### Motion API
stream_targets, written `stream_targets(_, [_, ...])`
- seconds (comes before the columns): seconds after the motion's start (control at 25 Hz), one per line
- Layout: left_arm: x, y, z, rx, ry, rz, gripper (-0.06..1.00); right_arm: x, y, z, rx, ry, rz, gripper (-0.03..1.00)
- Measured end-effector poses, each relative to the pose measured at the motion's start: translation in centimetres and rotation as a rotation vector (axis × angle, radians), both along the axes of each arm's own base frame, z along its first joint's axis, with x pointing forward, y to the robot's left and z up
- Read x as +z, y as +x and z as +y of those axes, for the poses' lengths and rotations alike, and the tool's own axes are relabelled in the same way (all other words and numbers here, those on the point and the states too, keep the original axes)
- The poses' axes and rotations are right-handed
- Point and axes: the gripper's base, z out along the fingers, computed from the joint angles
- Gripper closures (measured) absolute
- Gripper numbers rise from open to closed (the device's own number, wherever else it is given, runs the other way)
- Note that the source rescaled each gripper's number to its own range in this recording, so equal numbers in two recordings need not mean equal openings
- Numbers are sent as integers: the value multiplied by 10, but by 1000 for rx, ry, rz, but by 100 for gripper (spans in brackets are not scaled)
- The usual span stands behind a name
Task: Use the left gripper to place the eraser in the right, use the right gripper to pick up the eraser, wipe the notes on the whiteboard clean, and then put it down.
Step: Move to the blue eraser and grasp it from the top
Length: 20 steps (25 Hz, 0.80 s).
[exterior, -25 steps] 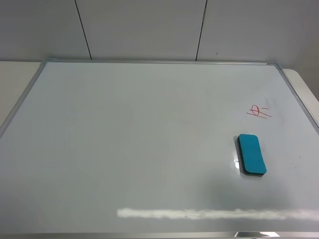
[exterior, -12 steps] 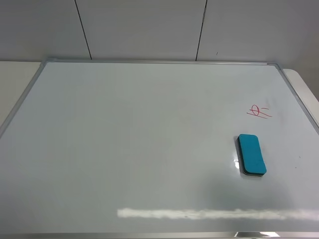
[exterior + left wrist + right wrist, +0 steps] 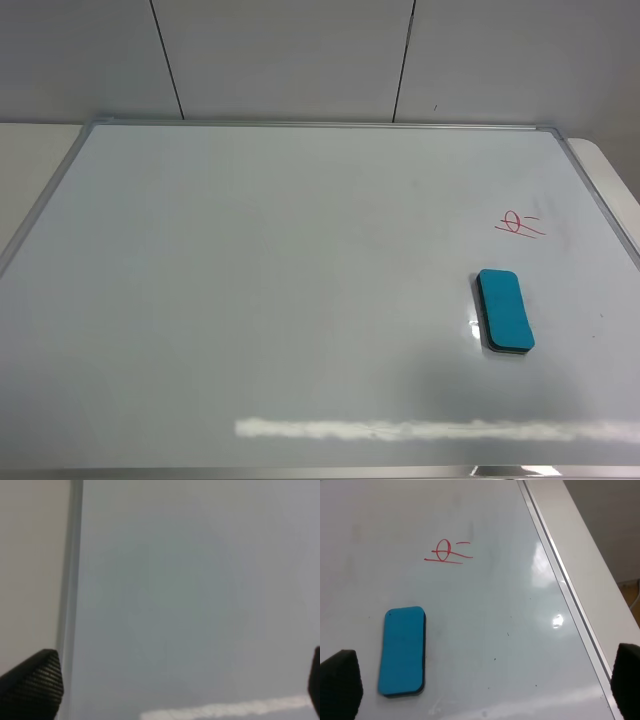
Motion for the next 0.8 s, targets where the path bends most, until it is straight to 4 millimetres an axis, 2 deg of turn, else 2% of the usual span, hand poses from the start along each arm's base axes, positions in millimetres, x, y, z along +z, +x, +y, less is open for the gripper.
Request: stream_targets(0.8, [0, 0, 0, 0, 1, 0, -5, 0, 0, 0, 0, 0, 0, -3])
